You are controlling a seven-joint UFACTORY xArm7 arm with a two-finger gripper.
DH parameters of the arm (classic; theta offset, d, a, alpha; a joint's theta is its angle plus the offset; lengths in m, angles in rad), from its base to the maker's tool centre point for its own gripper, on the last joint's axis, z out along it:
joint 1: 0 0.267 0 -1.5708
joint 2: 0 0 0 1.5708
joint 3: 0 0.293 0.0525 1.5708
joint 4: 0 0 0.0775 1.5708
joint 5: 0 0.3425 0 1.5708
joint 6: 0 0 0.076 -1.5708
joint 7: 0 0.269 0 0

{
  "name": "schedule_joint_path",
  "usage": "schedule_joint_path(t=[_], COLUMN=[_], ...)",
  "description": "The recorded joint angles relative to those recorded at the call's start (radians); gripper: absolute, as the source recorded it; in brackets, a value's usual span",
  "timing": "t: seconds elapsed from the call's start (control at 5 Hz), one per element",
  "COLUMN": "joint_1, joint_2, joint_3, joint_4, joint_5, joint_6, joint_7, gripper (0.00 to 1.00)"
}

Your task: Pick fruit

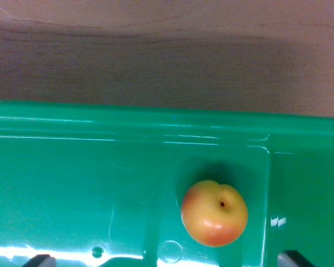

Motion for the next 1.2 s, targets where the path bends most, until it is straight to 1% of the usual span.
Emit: schedule_joint_path(t=[0.2,0.4,0.6,0.8,1.0,1.2], joint_1=[0.0000,-0.0062,-0.0062,-0.0120,-0.0120,-0.0179], joint_2=[0.000,0.020,0.020,0.038,0.038,0.057], joint_3=[0.000,-0.007,-0.007,-0.013,-0.013,-0.019], joint_4=[0.000,-0.030,-0.030,-0.057,-0.057,-0.085], joint_5=[0.0000,-0.0021,-0.0021,-0.0040,-0.0040,-0.0059], joint_6=[0.000,-0.048,-0.048,-0.094,-0.094,-0.140], joint_7=[0.000,0.000,0.000,0.000,0.000,-0.001], gripper=[0.00,0.00,0.00,0.00,0.00,0.00])
